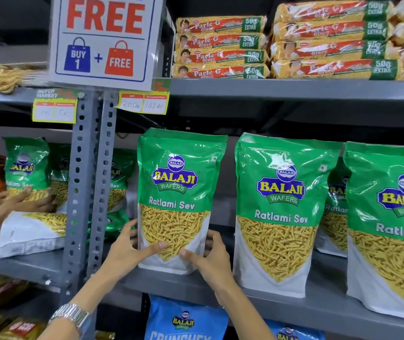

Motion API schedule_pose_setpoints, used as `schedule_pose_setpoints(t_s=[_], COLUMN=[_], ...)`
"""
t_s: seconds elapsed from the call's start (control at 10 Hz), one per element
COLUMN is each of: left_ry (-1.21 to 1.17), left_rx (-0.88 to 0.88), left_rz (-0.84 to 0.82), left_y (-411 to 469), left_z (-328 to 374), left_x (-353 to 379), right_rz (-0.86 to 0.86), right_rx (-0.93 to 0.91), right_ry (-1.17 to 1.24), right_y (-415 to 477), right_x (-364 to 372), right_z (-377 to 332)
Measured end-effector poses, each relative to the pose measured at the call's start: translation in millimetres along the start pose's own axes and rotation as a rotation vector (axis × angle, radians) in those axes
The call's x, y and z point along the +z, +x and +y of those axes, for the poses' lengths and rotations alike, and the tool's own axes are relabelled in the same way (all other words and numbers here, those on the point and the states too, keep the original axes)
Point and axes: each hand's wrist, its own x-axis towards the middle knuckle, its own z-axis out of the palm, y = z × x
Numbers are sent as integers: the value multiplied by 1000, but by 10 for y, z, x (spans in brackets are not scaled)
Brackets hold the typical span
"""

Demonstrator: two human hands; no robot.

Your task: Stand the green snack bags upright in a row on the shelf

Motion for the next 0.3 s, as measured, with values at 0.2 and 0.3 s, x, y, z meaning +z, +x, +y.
schedule_pose_setpoints(t_s=[0.2,0.3], left_ry=[-25,-76], left_rx=[10,29], left_rz=[10,41], left_y=[-40,-41], left_z=[18,-21], left_x=[30,57], right_rz=[-12,-4], right_rx=[2,-20], right_ry=[-16,-33], right_y=[-6,-38], right_x=[-12,3], right_z=[-7,-33])
